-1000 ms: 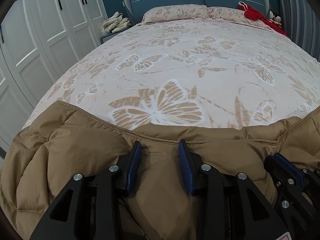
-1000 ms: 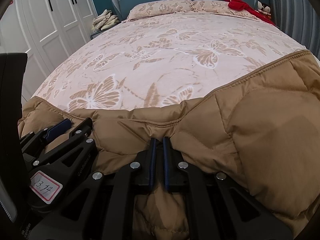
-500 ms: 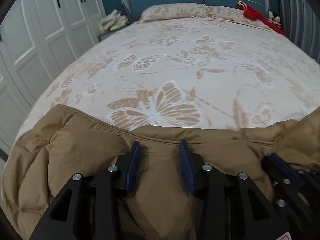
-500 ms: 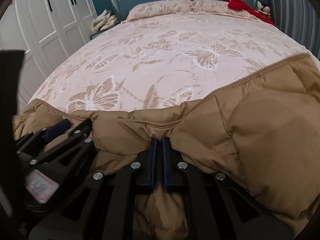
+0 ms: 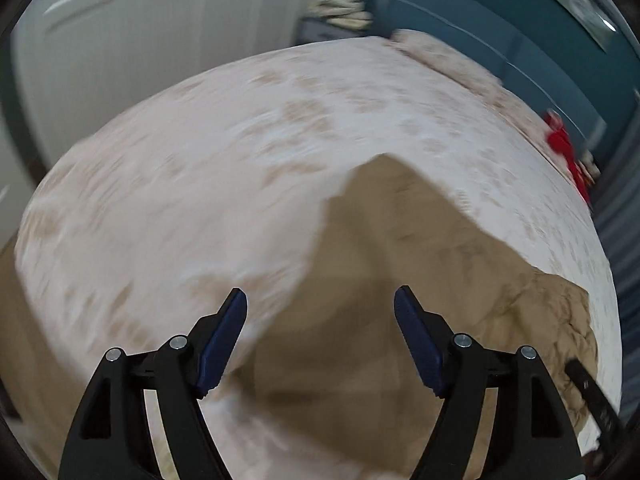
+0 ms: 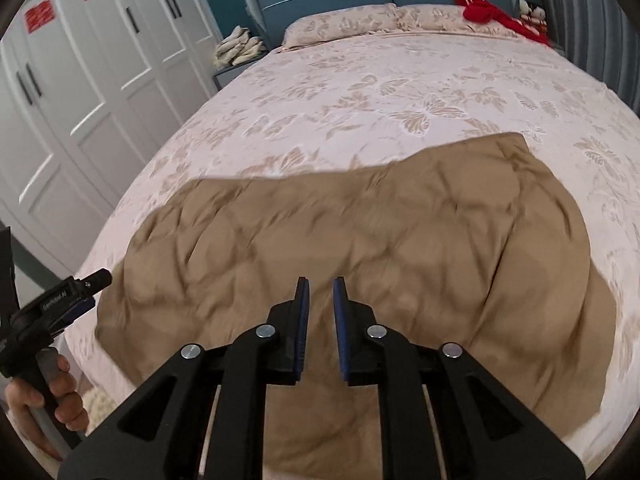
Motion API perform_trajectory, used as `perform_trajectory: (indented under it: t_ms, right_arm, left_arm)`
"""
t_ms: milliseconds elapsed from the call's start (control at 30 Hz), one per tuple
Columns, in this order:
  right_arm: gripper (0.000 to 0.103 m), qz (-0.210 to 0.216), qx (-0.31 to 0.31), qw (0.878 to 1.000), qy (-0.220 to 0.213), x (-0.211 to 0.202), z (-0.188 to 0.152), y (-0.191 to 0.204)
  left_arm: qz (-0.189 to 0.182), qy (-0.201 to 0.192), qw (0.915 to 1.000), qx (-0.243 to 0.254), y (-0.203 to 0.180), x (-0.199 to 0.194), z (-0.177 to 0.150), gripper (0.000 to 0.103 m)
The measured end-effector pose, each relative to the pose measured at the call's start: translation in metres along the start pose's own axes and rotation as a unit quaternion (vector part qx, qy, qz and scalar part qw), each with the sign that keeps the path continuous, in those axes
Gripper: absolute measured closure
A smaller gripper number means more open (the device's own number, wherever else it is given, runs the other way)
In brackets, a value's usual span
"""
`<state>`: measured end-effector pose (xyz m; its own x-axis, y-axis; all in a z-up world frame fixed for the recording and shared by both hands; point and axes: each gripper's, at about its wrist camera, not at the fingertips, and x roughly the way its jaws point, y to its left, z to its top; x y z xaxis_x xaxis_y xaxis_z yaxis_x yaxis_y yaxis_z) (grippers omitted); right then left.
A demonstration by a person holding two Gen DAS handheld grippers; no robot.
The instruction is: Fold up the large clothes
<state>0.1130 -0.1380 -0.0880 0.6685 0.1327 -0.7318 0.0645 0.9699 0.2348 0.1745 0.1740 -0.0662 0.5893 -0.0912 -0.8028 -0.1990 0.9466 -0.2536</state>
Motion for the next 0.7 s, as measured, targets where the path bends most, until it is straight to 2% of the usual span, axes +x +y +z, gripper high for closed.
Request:
perform_trajectory:
  t_ms: [133,267,400,533,633,700]
  right_arm:
    - [0.090,0.002,-0.011,1.000,0.024,0.014,-0.021,0.019]
    - [0.090,-0.004,-0.002,0.999,0.041,0.029,-0.035,0.019]
    - [0.092,0.001,0.018,0.998,0.052,0.043,-0.040,0.010]
    - [0.092,-0.014,-0.006,0.999,0.049,0.049,-0.047,0.015]
    - [0.092,-0.019,-0.014,0.999,0.045,0.052,-0.050,0.017]
    - [0.092,-0.019,-0.016,0.999,0.043,0.054,-0.051,0.017]
  left_arm:
    - [-0.009,0.030,0.9991,-0.030,0.023,0.001,-0.019,0.030]
    - [-0.039,0.046,0.9967,-0.054,0.031,0.001,-0.034,0.029]
    - [-0.047,0.064,0.9956,-0.051,0.028,0.004,-0.042,0.029]
    - [-0.062,0.066,0.9943,-0.058,0.029,0.007,-0.049,0.028]
    - [-0.089,0.079,0.9890,-0.088,0.034,0.021,-0.044,0.026]
    - [-0.115,0.098,0.9806,-0.125,0.038,0.035,-0.043,0.023]
